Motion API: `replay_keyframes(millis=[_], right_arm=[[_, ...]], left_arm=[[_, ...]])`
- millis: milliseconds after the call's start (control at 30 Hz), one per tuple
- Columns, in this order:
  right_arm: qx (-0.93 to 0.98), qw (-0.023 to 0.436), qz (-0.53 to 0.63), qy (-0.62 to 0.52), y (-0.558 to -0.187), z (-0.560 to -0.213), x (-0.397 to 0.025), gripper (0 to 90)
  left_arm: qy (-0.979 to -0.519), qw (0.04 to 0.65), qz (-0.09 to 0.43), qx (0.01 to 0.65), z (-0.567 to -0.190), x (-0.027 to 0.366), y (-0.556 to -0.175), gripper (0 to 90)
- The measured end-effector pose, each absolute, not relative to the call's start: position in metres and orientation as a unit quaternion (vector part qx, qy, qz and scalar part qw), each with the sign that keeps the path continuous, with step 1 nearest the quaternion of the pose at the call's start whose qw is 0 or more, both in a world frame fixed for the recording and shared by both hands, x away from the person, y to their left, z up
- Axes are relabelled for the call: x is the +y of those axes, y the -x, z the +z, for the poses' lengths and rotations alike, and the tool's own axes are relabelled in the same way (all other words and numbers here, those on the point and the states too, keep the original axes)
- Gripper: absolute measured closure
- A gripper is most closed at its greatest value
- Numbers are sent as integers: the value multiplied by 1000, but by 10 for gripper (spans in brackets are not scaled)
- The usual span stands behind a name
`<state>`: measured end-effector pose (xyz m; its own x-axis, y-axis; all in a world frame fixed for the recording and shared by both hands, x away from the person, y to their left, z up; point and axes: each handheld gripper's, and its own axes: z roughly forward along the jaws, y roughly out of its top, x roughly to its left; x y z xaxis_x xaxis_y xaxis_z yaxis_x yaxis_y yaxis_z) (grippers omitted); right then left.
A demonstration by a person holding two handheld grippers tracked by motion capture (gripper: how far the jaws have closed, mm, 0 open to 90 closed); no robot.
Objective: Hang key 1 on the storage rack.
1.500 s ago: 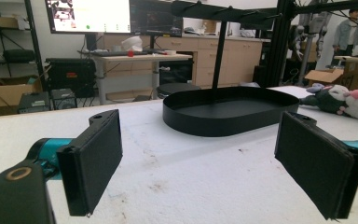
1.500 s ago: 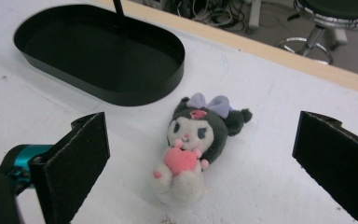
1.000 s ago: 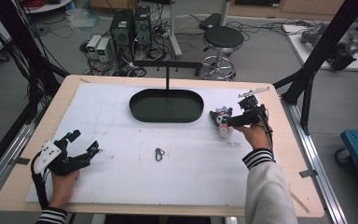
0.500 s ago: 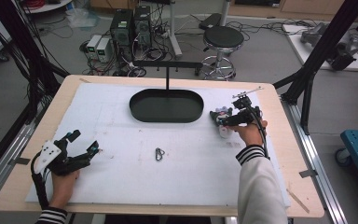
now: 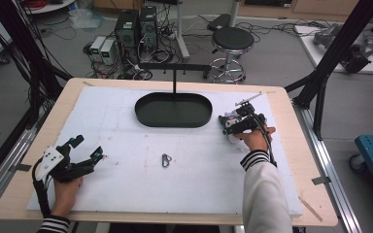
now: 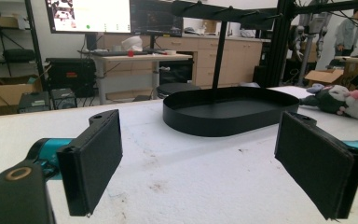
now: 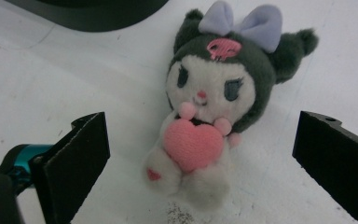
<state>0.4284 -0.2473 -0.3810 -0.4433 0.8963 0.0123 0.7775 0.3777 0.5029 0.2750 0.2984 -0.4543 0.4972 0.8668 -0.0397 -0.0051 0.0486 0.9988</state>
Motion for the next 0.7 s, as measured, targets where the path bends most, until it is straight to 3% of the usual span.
replay_keyframes(millis=[200,400,533,700], right_arm=[[823,125,206,-514,-432,-388,-245,30],[825,115,189,-520,-434,-394,-240,69],[824,109,180,-526,-436,-395,-238,148],[826,108,179,-523,-438,-399,-238,149]], left_arm=[[-596,628,347,361,-454,299,-275,152],[-596,628,346,362,-454,299,-275,153],[-595,628,346,362,-454,299,-275,152],[-596,628,346,363,-454,299,-275,152]])
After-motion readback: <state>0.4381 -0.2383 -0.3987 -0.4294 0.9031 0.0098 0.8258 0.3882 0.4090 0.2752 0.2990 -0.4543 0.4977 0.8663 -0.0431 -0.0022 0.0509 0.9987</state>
